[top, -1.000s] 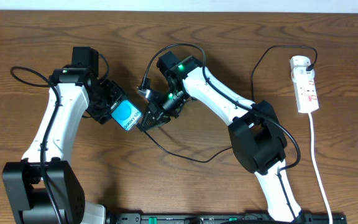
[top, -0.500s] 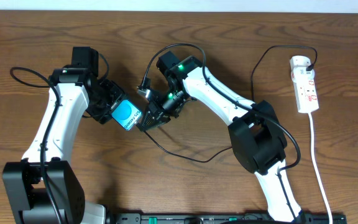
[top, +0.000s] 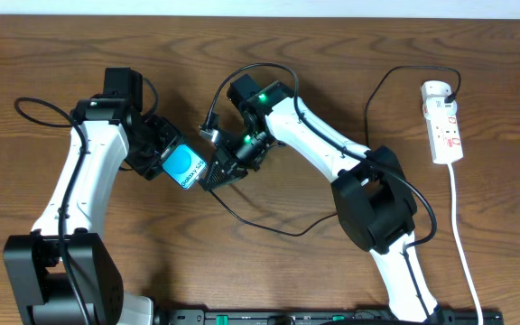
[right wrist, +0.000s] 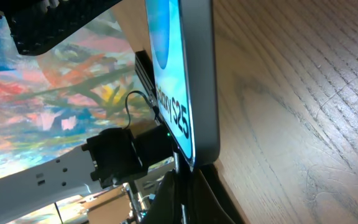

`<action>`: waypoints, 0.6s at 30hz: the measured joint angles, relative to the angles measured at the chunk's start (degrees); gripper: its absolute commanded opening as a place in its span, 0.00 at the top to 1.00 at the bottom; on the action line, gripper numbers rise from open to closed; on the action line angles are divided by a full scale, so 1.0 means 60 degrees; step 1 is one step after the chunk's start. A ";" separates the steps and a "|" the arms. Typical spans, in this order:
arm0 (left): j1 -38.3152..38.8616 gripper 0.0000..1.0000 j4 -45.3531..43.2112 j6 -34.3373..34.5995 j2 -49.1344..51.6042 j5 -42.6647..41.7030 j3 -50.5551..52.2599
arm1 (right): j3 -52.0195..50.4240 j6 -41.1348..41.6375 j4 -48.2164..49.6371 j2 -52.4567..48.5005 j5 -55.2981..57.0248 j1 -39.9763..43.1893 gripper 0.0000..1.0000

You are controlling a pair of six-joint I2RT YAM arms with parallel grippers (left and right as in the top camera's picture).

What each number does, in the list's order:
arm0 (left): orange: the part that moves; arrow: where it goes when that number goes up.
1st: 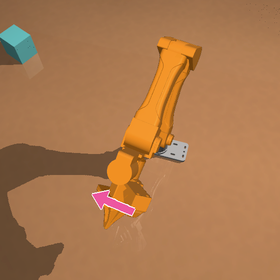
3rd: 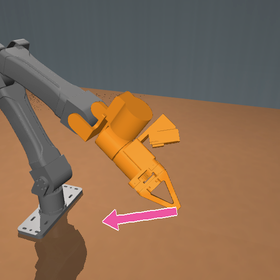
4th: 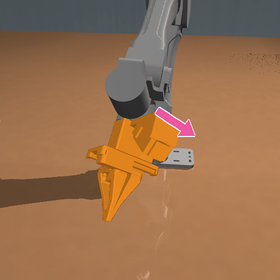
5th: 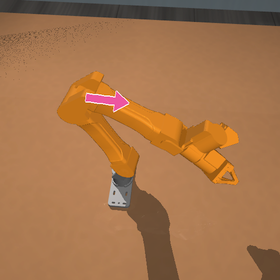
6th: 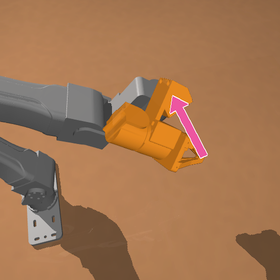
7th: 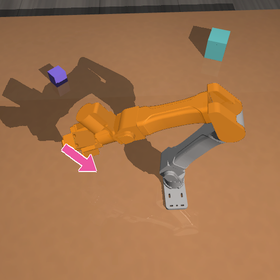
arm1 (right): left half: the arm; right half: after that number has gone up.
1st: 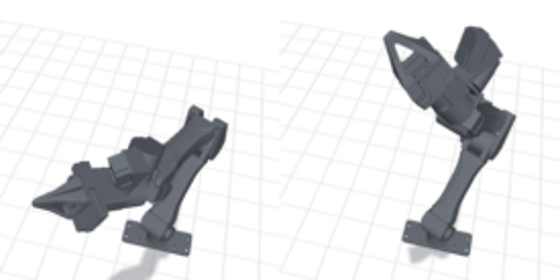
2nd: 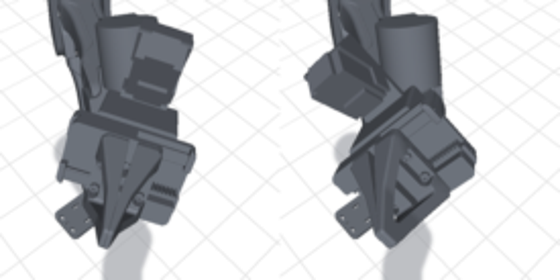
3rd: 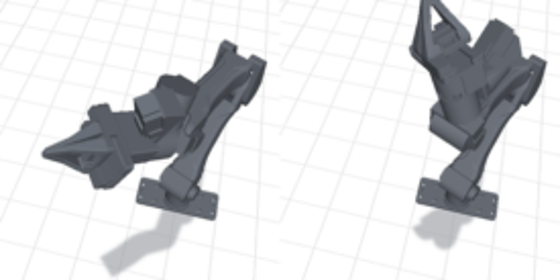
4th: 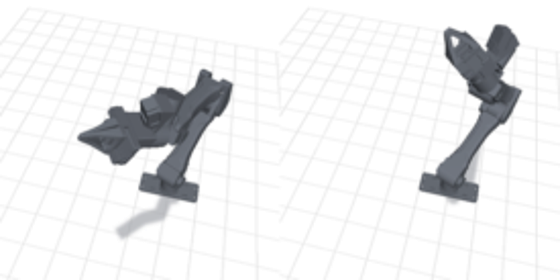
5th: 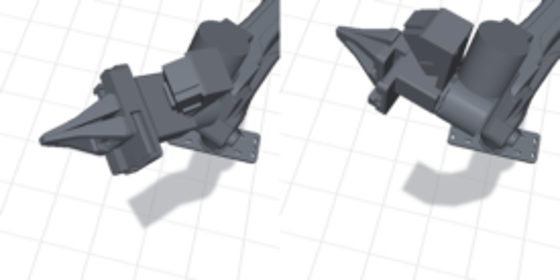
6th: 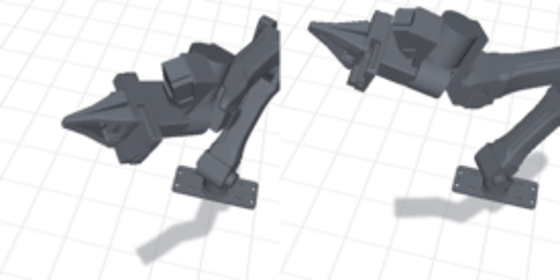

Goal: Plug charger to phone and switch on socket

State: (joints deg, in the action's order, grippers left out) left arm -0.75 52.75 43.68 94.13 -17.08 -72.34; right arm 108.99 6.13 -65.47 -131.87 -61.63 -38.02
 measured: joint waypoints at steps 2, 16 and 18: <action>0.0000 0.93 -0.0004 0.0000 0.0000 0.0000 0.0000 | 0.0000 0.0000 0.0004 0.0000 0.0000 0.0000 0.99; -0.0055 0.93 -0.0036 0.0000 0.0000 0.0007 0.0000 | -0.0018 0.0273 0.0284 0.0000 0.0029 0.0000 0.99; -0.0051 0.93 -0.0044 0.0004 0.0000 0.0018 0.0000 | -0.0029 0.0342 0.0339 0.0000 0.0029 0.0000 0.99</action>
State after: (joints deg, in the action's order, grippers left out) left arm -1.06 52.49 43.70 94.13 -16.97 -72.34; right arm 108.81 8.19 -63.44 -131.87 -61.45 -38.02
